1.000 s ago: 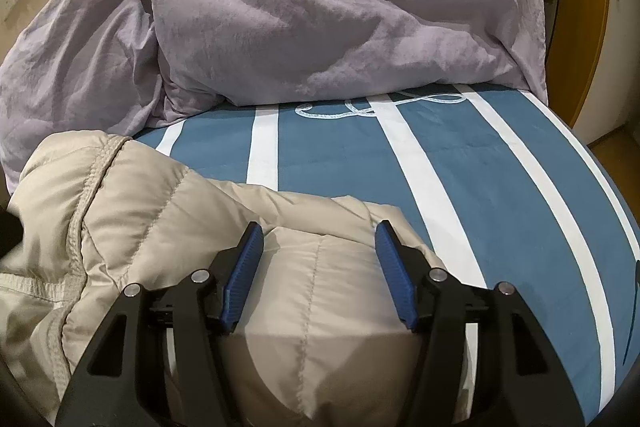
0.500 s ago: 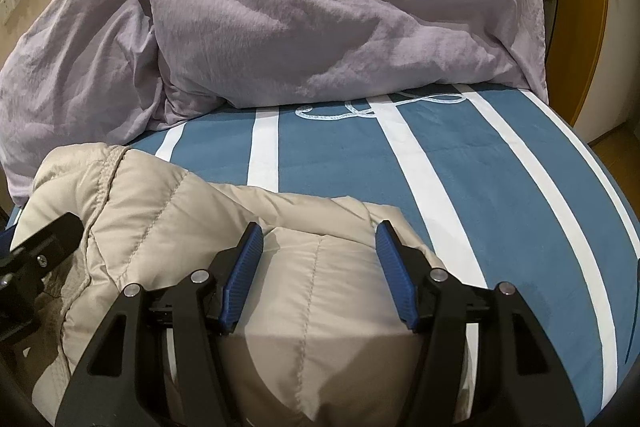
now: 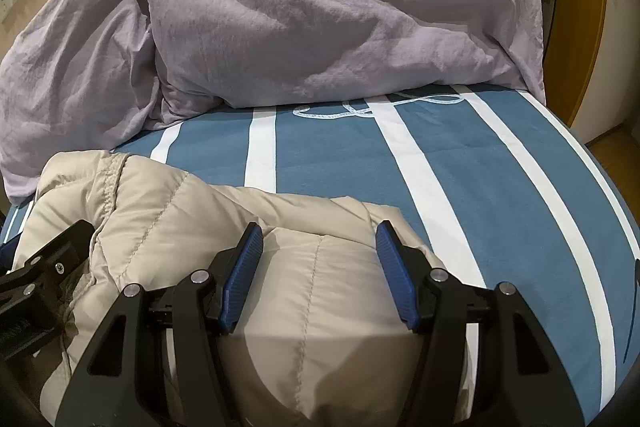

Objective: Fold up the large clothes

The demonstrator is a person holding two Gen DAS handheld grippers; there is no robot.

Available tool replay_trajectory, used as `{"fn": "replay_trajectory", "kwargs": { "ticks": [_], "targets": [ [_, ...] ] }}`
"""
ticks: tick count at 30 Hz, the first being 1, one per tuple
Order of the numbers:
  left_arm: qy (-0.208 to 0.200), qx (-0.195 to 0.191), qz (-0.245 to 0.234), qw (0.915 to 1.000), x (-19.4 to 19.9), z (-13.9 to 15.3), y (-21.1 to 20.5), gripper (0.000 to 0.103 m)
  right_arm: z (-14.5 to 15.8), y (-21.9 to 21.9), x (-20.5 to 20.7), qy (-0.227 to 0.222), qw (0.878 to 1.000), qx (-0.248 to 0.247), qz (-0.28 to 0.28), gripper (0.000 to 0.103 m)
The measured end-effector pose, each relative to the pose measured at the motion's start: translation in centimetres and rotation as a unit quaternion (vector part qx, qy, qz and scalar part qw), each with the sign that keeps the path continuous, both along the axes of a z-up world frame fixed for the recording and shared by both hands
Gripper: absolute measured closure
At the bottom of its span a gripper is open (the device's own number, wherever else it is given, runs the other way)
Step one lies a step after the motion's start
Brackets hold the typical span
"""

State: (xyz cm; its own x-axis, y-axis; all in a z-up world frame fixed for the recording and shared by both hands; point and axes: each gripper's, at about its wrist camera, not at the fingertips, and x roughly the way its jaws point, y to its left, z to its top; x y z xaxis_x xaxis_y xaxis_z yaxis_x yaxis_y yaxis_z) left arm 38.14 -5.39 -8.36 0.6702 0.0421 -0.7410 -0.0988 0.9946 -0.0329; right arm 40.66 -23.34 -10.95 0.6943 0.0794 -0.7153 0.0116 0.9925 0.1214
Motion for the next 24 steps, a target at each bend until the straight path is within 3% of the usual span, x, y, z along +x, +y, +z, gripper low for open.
{"fn": "replay_trajectory", "kwargs": {
  "ticks": [22, 24],
  "targets": [
    [0.006, -0.003, 0.002, 1.0, 0.74, -0.21, 0.13, 0.002, -0.13, 0.24, 0.62, 0.011, 1.0, -0.017, -0.002, 0.041],
    [0.008, -0.005, 0.0, 1.0, 0.68, -0.05, 0.19, 0.002, 0.11, 0.26, 0.74, 0.021, 1.0, -0.023, -0.003, 0.037]
  ]
}}
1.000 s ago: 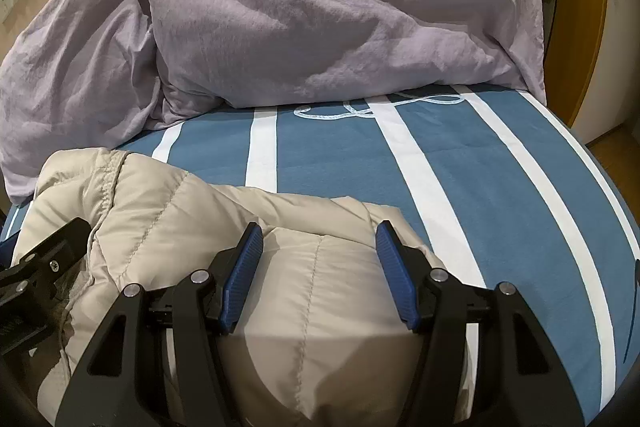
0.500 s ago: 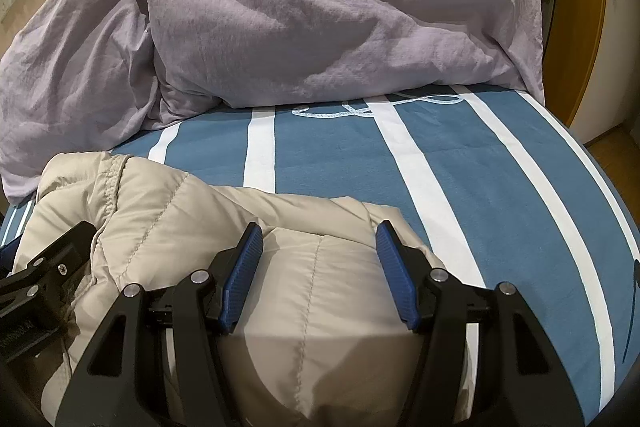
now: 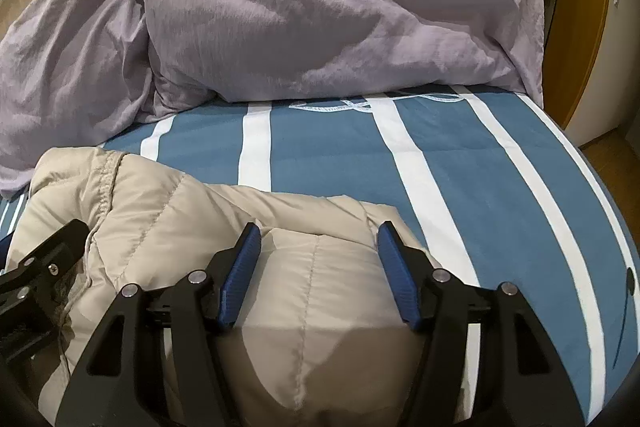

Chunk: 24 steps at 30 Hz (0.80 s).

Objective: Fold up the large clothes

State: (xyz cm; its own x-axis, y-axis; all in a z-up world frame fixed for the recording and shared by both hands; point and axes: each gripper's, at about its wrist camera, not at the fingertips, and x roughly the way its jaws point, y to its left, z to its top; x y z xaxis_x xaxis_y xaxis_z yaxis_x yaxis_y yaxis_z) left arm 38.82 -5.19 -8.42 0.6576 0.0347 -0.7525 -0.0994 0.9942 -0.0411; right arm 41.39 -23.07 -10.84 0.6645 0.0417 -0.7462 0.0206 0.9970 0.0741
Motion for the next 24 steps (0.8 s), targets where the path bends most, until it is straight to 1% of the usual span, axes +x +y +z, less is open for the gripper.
{"fn": "replay_trajectory", "kwargs": {
  "ticks": [1, 2, 3, 5, 9, 14, 18, 20, 24],
  "targets": [
    [0.002, -0.001, -0.001, 1.0, -0.1, 0.2, 0.0, 0.002, 0.2, 0.0, 0.0, 0.008, 1.0, -0.005, -0.003, 0.035],
    [0.003, 0.0, -0.002, 1.0, -0.4, 0.5, 0.0, 0.002, 0.5, -0.1, -0.2, 0.015, 1.0, -0.01, -0.009, 0.029],
    [0.003, 0.001, -0.003, 1.0, -0.8, 0.7, 0.1, 0.002, 0.7, -0.3, -0.4, 0.017, 1.0, -0.006, -0.01, 0.027],
    [-0.001, 0.003, -0.006, 1.0, -1.8, 1.3, 0.2, 0.002, 1.2, -1.0, -1.2, 0.02, 1.0, 0.011, -0.01, 0.027],
    [-0.006, 0.01, -0.005, 0.9999, -3.5, 2.1, 0.2, 0.002, 2.2, -0.8, -2.8, 0.011, 1.0, 0.005, -0.005, 0.027],
    [-0.009, 0.005, 0.001, 1.0, -5.7, 2.8, 0.4, 0.002, 3.2, -1.2, -4.8, 0.001, 1.0, 0.014, 0.001, 0.027],
    [0.0, 0.01, -0.002, 0.9999, -7.2, 2.4, 0.6, 0.002, 2.6, -1.3, -6.3, 0.008, 1.0, 0.014, 0.008, 0.027],
    [0.003, 0.006, -0.004, 1.0, -7.9, 2.1, 0.5, 0.002, 2.2, -1.1, -7.1, 0.01, 1.0, 0.0, 0.018, 0.027],
    [-0.001, -0.009, 0.003, 1.0, -9.7, 2.7, 1.0, 0.002, 3.4, -2.0, -8.5, 0.002, 0.999, 0.026, 0.022, 0.027]
  ]
}}
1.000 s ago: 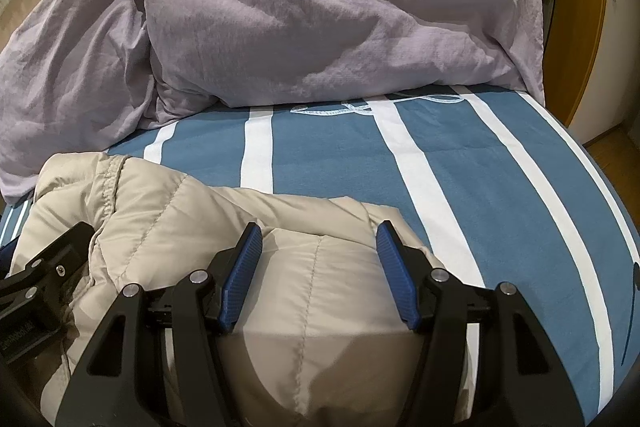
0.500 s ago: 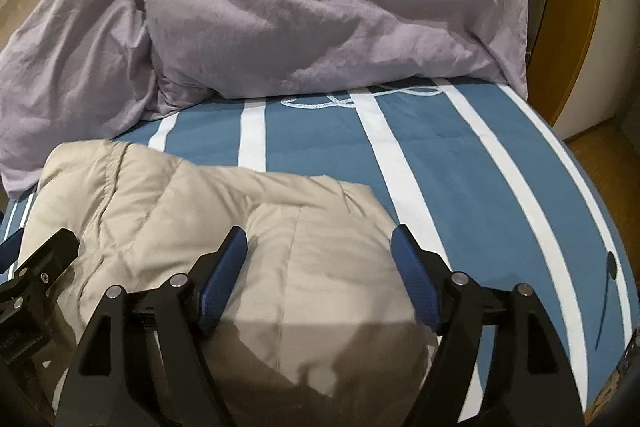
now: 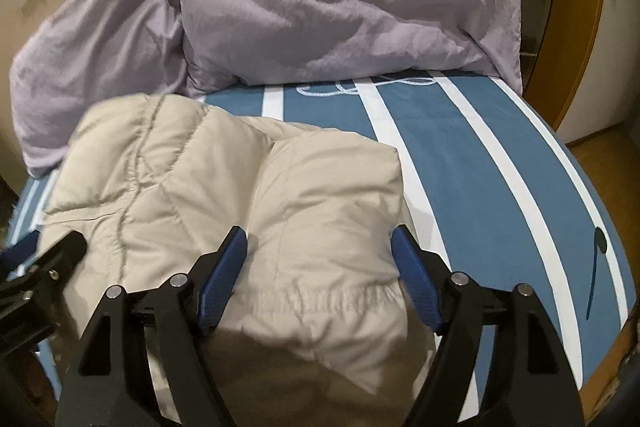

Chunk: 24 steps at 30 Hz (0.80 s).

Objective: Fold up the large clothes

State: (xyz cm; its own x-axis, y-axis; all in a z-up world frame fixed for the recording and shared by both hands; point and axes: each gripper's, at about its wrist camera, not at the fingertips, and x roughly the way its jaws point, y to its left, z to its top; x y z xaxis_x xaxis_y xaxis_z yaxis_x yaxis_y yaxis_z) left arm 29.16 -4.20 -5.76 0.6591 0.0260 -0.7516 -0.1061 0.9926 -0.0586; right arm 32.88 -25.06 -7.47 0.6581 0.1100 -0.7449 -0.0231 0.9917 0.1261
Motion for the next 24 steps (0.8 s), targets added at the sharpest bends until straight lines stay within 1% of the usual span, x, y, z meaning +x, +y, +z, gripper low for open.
{"fn": "replay_trajectory", "kwargs": {
  "ticks": [2, 5, 9, 12, 14, 18, 20, 21, 23, 24],
  "targets": [
    [-0.006, -0.006, 0.002, 1.0, -1.0, 0.5, 0.3, 0.002, 0.5, -0.7, -0.8, -0.009, 1.0, 0.012, 0.005, 0.026],
    [-0.011, -0.019, 0.008, 0.9997, -2.3, 0.9, 1.4, 0.002, 0.8, -3.0, -1.8, -0.012, 0.999, 0.035, -0.001, 0.011],
    [-0.005, -0.041, 0.028, 0.9988, -3.1, 1.1, 3.4, 0.002, 0.4, -6.1, -1.7, 0.009, 0.998, 0.068, -0.01, 0.009],
    [0.003, -0.051, 0.039, 0.9979, -3.4, 1.1, 4.6, 0.002, -0.2, -7.9, -1.1, 0.035, 0.994, 0.107, -0.008, 0.009],
    [0.01, -0.057, 0.043, 0.9974, -3.5, 1.0, 5.4, 0.002, -0.8, -8.6, -0.6, 0.055, 0.988, 0.142, -0.004, 0.008],
    [0.024, -0.065, 0.044, 0.9966, -3.3, 0.8, 6.1, 0.002, -2.3, -9.4, 0.6, 0.098, 0.972, 0.214, 0.005, 0.005],
    [0.028, -0.067, 0.042, 0.9965, -3.2, 0.6, 6.3, 0.002, -2.8, -9.5, 1.0, 0.112, 0.966, 0.234, 0.007, 0.003],
    [0.031, -0.068, 0.04, 0.9964, -3.0, 0.5, 6.4, 0.002, -3.4, -9.5, 1.4, 0.124, 0.96, 0.249, 0.008, 0.001],
    [0.033, -0.068, 0.037, 0.9964, -2.7, 0.4, 6.5, 0.002, -4.0, -9.6, 1.7, 0.138, 0.954, 0.268, 0.01, 0.001],
    [0.034, -0.069, 0.035, 0.9964, -2.6, 0.4, 6.5, 0.002, -4.5, -9.5, 2.0, 0.148, 0.948, 0.282, 0.013, 0.001]
  ]
}}
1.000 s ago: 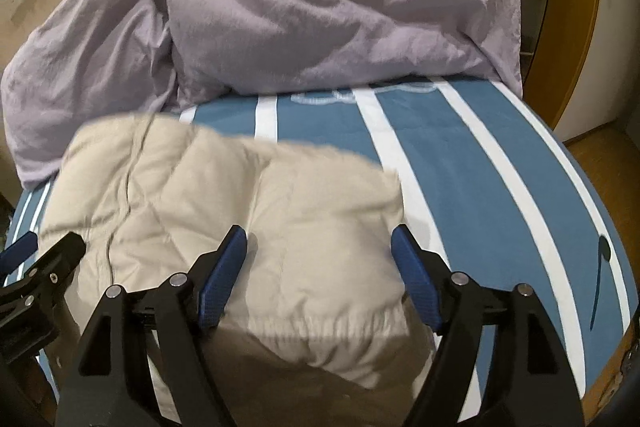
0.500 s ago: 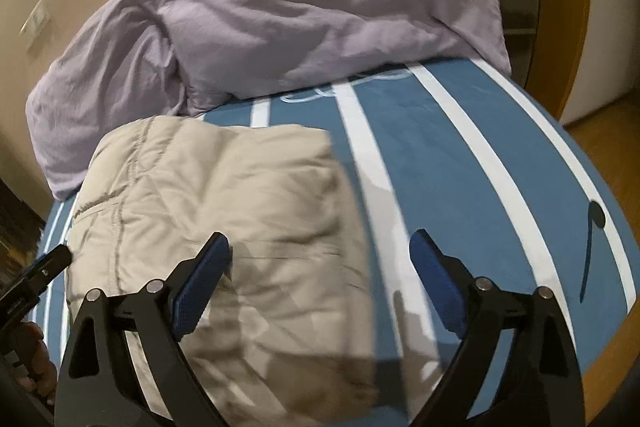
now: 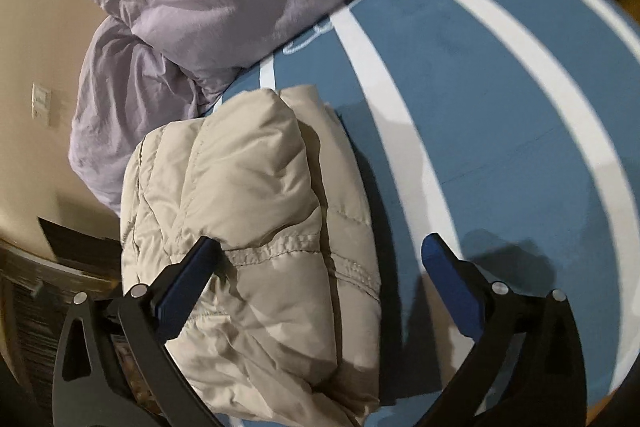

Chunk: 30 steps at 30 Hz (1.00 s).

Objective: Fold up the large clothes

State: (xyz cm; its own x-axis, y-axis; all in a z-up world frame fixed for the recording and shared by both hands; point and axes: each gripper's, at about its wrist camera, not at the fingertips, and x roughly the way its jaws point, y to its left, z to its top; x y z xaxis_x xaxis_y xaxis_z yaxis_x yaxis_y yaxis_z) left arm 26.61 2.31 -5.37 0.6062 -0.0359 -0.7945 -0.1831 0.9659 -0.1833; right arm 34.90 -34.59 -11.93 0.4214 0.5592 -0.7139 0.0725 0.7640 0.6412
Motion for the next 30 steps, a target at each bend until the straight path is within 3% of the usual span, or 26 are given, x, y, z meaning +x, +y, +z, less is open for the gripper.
{"fn": "replay_trajectory", "kwargs": {
  "ticks": [8, 14, 19, 26, 30],
  "targets": [
    [0.008, -0.023, -0.011, 0.9996, 1.9, -0.3, 0.5, 0.002, -2.0, 1.6, 1.7, 0.056, 0.995, 0.067, 0.039, 0.001],
    [0.024, -0.081, -0.019, 0.9962, 3.5, -1.2, 1.4, 0.002, -3.3, 2.8, 2.2, 0.08, 0.991, 0.097, 0.053, 0.001],
    [0.039, -0.154, -0.026, 0.9869, 4.8, -2.5, 2.0, 0.002, -3.5, 2.9, 2.4, 0.082, 0.989, 0.109, 0.059, 0.001],
    [0.058, -0.26, -0.021, 0.9637, 6.4, -4.8, 2.5, 0.002, -3.7, 3.7, 3.1, 0.081, 0.987, 0.124, 0.056, 0.001],
    [0.064, -0.278, -0.019, 0.9584, 7.0, -5.0, 2.8, 0.003, -3.7, 3.9, 3.1, 0.067, 0.985, 0.147, 0.056, 0.006]
  ]
}}
